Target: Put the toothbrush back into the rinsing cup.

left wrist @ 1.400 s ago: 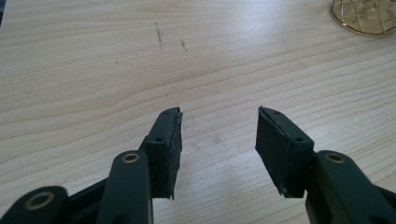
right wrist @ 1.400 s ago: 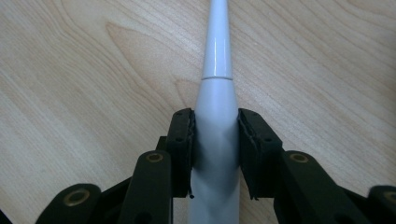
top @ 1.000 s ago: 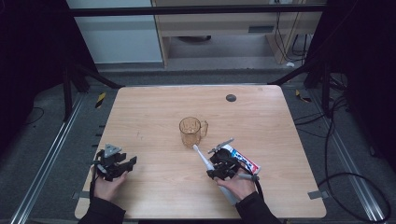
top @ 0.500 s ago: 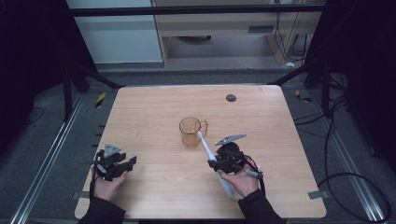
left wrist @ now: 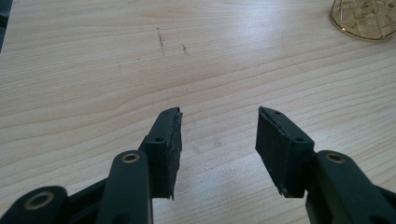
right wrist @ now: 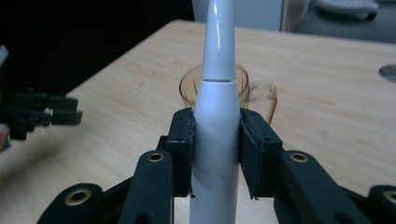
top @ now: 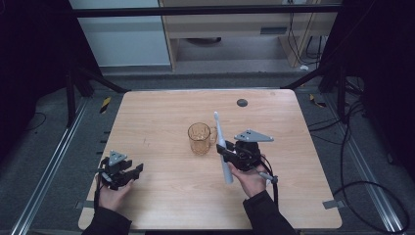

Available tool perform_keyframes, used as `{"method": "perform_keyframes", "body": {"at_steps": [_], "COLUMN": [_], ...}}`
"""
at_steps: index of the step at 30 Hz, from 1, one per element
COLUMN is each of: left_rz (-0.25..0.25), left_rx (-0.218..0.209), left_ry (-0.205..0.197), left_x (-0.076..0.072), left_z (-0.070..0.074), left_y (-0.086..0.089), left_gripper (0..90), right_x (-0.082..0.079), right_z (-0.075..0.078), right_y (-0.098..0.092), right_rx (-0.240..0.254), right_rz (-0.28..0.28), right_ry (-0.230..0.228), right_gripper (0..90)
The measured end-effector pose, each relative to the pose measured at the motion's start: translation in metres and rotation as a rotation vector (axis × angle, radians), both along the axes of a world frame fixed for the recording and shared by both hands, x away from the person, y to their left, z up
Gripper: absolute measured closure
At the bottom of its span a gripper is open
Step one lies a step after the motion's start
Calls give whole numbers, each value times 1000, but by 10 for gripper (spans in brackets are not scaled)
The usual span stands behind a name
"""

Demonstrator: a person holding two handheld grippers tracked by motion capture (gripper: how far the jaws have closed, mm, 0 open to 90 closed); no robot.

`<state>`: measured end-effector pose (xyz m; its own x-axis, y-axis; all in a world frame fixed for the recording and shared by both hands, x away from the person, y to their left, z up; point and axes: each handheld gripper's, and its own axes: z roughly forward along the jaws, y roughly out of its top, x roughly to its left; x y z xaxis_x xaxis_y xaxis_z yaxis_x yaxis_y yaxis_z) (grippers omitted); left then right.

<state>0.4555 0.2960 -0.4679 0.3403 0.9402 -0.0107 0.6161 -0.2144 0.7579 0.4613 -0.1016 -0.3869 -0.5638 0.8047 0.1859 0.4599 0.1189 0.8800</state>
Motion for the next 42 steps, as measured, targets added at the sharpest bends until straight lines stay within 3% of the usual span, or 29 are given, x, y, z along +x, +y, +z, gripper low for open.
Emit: {"method": "perform_keyframes", "body": {"at_steps": [2, 8, 19, 27, 42], "left_rz": [0, 1, -4, -3, 1], "left_rx": [0, 1, 4, 2, 8], "left_ry": [-2, -11, -17, -20, -23], "left_x": [0, -1, -1, -1, 0], "left_z": [0, 0, 1, 1, 1], "left_y": [0, 0, 0, 0, 1], "left_gripper": [498, 499, 503, 504, 505], "right_x": [0, 6, 25, 39, 60], "right_z": [2, 17, 34, 36, 36], "right_y": [1, 5, 24, 30, 41], "right_rx": [13, 105, 135, 119, 155], "right_rz": [-8, -60, -105, -136, -182], "right_ry": [-17, -127, -240, -281, -343], "right_gripper": [673, 673, 673, 673, 673]}}
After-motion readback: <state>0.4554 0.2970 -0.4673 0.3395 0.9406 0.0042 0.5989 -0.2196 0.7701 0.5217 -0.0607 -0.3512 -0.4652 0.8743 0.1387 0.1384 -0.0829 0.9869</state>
